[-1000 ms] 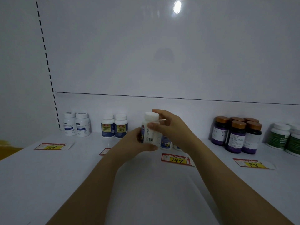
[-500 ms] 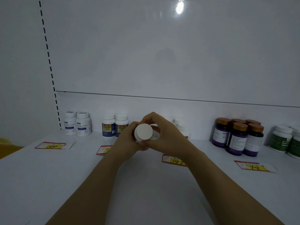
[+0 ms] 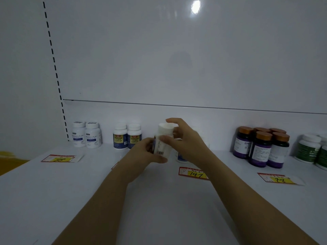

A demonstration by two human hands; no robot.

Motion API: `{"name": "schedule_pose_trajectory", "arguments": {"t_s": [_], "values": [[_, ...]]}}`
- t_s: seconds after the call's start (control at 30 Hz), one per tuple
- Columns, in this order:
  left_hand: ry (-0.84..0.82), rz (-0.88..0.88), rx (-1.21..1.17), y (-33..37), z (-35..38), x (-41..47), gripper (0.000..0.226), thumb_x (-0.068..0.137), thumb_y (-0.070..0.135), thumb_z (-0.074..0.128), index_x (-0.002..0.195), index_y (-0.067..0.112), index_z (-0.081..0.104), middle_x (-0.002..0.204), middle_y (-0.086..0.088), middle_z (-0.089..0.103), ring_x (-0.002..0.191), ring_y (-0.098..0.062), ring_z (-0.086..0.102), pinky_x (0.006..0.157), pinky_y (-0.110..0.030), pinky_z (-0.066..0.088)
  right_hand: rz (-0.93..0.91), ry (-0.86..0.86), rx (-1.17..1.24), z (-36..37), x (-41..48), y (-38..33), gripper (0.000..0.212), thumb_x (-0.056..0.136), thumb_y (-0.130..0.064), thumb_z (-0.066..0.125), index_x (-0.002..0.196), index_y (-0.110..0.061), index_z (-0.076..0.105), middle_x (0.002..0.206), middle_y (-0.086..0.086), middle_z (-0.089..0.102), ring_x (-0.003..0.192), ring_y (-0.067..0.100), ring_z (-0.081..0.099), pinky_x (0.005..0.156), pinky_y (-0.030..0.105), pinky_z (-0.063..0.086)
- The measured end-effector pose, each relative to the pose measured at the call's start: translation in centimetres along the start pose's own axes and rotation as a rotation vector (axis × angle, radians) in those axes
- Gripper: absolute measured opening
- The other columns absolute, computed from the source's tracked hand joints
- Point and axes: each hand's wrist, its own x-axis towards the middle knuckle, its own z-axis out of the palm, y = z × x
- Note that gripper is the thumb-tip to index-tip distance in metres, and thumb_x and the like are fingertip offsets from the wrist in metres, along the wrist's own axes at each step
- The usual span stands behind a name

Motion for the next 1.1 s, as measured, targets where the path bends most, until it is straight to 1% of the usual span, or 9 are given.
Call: {"name": "schedule_pose_trajectory", "arguments": {"t_s": [0.1, 0.23, 0.3, 0.4, 0.47, 0.57, 0.7, 0.83, 1.1], "values": [[-0.034, -0.004, -0.033, 0.5, 0.2, -0.4, 0.047, 0.073, 0.002, 0.076, 0.11, 0.021, 0.054, 0.101, 0.008, 0.066, 0.09, -0.002, 0.063, 0.064, -0.011, 0.051, 0.093, 0.065, 0.016, -0.2, 0.5, 0.0, 0.044, 0.089, -0.037, 0.061, 0.13, -0.027, 0.046, 0.105, -0.008, 0.059, 0.089, 0.007, 0.061, 0.055, 0.006, 0.045], [-0.012, 0.011, 0.001, 0.8, 0.3, -0.9, 0.037, 0.077, 0.015, 0.075, 0.108, 0.023, 0.056, 0.098, 0.012, 0.066, 0.087, 0.002, 0.061, 0.058, -0.006, 0.048, 0.167, 0.108, 0.016, -0.2, 1.1, 0.1, 0.029, 0.093, -0.043, 0.053, 0.117, -0.027, 0.053, 0.102, -0.003, 0.064, 0.078, 0.004, 0.061, 0.05, 0.007, 0.043], [-0.005, 0.01, 0.008, 0.8, 0.3, -1.0, 0.035, 0.077, 0.019, 0.075, 0.107, 0.024, 0.058, 0.098, 0.011, 0.067, 0.088, 0.002, 0.062, 0.059, -0.006, 0.048, 0.198, 0.104, 0.018, -0.2, 1.3, 0.1, 0.029, 0.093, -0.043, 0.051, 0.114, -0.023, 0.056, 0.099, -0.002, 0.065, 0.075, 0.004, 0.062, 0.047, 0.006, 0.043], [0.001, 0.012, -0.005, 1.0, 0.3, -1.2, 0.039, 0.075, 0.019, 0.077, 0.111, 0.019, 0.06, 0.102, 0.006, 0.07, 0.092, -0.003, 0.065, 0.066, -0.009, 0.051, 0.243, 0.096, 0.021, -0.4, 1.6, -0.1, 0.035, 0.094, -0.044, 0.051, 0.115, -0.018, 0.058, 0.102, 0.003, 0.067, 0.081, 0.013, 0.068, 0.058, 0.014, 0.051], [0.028, 0.019, -0.006, 1.0, 0.3, -1.2, 0.042, 0.073, 0.02, 0.079, 0.111, 0.019, 0.061, 0.099, 0.006, 0.07, 0.091, -0.003, 0.066, 0.07, -0.013, 0.051, 0.272, 0.082, 0.044, -0.6, 1.8, 0.0, 0.032, 0.093, -0.045, 0.051, 0.109, -0.019, 0.059, 0.1, 0.003, 0.069, 0.081, 0.014, 0.069, 0.067, 0.023, 0.056], [0.054, 0.041, 0.01, 1.2, 0.4, -1.2, 0.042, 0.071, 0.022, 0.081, 0.107, 0.022, 0.06, 0.096, 0.01, 0.07, 0.086, 0.001, 0.066, 0.065, -0.01, 0.05, 0.308, 0.046, 0.07, -0.8, 2.0, -0.2, 0.024, 0.091, -0.047, 0.053, 0.099, -0.024, 0.058, 0.093, -0.001, 0.069, 0.076, 0.012, 0.069, 0.065, 0.024, 0.055], [0.059, 0.075, -0.014, 1.5, 0.7, -1.4, 0.04, 0.072, 0.018, 0.08, 0.108, 0.016, 0.063, 0.097, 0.003, 0.071, 0.083, -0.003, 0.067, 0.064, -0.009, 0.051, 0.344, 0.038, 0.08, -1.0, 2.3, -0.3, 0.039, 0.087, -0.051, 0.058, 0.105, -0.017, 0.059, 0.095, 0.003, 0.07, 0.081, 0.017, 0.071, 0.072, 0.031, 0.059], [0.083, 0.099, -0.051, 1.5, 0.6, -1.2, 0.051, 0.069, 0.01, 0.081, 0.116, 0.009, 0.061, 0.105, 0.001, 0.071, 0.092, -0.007, 0.068, 0.071, -0.013, 0.054, 0.405, 0.035, 0.183, -1.3, 2.6, -0.5, 0.044, 0.086, -0.047, 0.061, 0.103, -0.007, 0.061, 0.098, 0.011, 0.071, 0.085, 0.022, 0.072, 0.082, 0.039, 0.058], [0.078, 0.103, -0.125, 1.5, 0.6, -1.2, 0.049, 0.07, 0.001, 0.079, 0.114, 0.011, 0.06, 0.105, 0.0, 0.071, 0.093, -0.006, 0.068, 0.069, -0.011, 0.053, 0.419, 0.011, 0.234, -1.7, 2.7, -0.9, 0.034, 0.087, -0.042, 0.062, 0.1, -0.01, 0.061, 0.095, 0.01, 0.072, 0.08, 0.021, 0.073, 0.077, 0.035, 0.06]]}}
